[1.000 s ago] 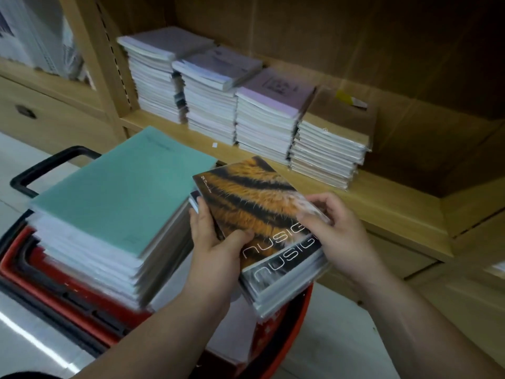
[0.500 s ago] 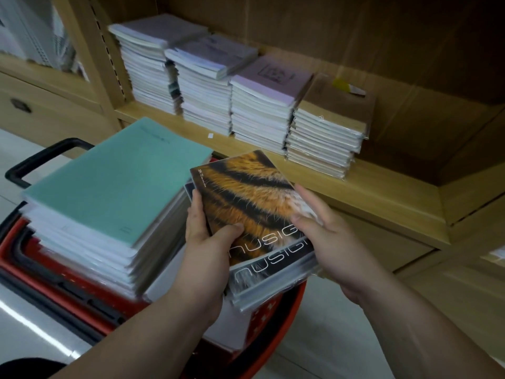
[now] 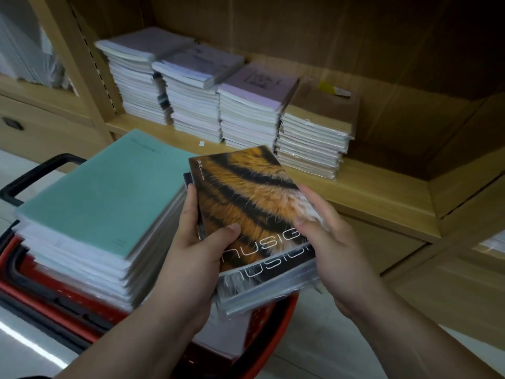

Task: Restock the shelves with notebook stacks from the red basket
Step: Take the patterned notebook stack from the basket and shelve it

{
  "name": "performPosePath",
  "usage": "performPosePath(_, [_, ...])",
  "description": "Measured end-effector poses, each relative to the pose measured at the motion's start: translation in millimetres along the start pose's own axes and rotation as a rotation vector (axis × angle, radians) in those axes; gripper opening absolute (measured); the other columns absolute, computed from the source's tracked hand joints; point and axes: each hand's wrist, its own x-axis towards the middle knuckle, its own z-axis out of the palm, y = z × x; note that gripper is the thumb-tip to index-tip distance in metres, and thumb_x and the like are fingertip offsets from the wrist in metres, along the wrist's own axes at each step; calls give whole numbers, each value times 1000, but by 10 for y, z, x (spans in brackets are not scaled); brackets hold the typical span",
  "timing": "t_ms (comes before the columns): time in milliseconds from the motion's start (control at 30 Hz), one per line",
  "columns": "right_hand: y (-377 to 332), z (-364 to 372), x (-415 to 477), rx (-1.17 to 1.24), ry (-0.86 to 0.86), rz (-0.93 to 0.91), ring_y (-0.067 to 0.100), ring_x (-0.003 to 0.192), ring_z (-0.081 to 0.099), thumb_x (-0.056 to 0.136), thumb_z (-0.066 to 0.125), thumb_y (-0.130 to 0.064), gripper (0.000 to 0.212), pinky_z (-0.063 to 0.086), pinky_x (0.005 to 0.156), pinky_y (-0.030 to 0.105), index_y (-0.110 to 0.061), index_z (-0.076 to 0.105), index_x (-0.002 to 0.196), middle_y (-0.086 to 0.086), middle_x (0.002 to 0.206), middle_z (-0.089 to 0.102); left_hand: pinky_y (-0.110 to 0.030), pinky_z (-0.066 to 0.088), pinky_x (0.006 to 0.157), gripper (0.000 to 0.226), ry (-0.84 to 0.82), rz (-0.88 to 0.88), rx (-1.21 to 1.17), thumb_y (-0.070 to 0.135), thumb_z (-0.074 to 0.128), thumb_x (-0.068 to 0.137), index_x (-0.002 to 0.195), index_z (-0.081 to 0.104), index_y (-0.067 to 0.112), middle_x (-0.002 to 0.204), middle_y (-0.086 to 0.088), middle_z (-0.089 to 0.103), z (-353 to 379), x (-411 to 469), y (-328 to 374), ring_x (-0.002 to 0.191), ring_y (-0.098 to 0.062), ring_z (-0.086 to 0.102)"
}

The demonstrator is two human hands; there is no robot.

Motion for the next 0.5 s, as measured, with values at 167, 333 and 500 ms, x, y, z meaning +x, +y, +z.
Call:
performPosePath(167, [-95,-101,-63,42,94,-157,-10,123,54,99,58,-37,50,48,104,32,-66,43,137,-40,128,58,-38,61,77,92,-64,117,37,-1,64,79,147,36,55,127,13,69,213,96,126,105,-20,73])
performPosePath(333, [-177,-468,45,125,289,-250,-3,128,55,101,55,-24,54,47,108,40,-64,47,136,-33,133,59,-46,59,83,92,-240,202,169,-7,62,88,145,34,60,129,10,69,710,439,273,106,-22,72])
performPosePath(500, [-177,-1012,192,264,537,-272,-1,112,65,103,54,-22,51,59,84,27,-59,49,138,-22,133,60,-34,61,80,89,-448,195,257,-8,63,90,150,33,51,123,9,71,1482,837,264,104,-19,73])
